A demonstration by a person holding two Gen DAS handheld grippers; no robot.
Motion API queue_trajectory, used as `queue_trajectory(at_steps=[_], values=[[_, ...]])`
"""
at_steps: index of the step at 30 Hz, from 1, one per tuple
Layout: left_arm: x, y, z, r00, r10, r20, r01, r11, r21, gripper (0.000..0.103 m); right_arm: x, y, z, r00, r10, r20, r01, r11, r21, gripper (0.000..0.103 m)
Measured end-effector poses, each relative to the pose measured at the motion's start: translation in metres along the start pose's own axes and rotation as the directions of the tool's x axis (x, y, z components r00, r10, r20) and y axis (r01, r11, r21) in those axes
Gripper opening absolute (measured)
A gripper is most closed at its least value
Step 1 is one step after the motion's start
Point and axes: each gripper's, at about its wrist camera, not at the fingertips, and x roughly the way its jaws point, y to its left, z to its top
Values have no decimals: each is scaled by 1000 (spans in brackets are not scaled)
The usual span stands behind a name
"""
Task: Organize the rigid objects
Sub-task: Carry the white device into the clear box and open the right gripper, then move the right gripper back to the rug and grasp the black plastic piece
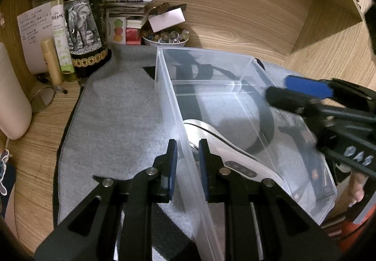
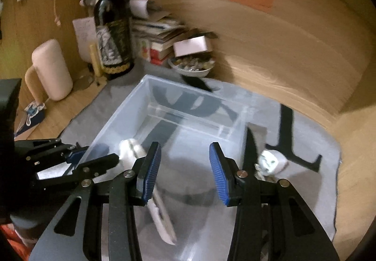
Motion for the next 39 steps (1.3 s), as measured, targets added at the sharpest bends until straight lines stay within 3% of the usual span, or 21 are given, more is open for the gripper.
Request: queue_trajectory(at_steps=[5,8,14,21,30,39], values=[[0,0,0,1000,-1,-1,1,1000,0,19,-30,-26,-11,994,-79,72,73,994,86,69],[1,-1,0,1000,-1,-2,1,1000,1,19,-46,-44,-22,986,-135,96,120,982,146,78],[1,0,0,1000,-1,-4,1,1000,5,19,-75,-85,-53,948,-307,82,274,922,274,81],[1,1,1,1000,-1,-7,1,1000,7,18,-80,-124,-93,920,-390,-26,370,846,384,81],[-2,3,-2,1000,5,-14,-4,1000,23,18,-72,-141,-149,931,-325,-163,363,807,466,80],[-5,2,-4,1000,14,-14,-14,999,30,18,-50,-130,-175,948,-202,-247,298,835,462,41]])
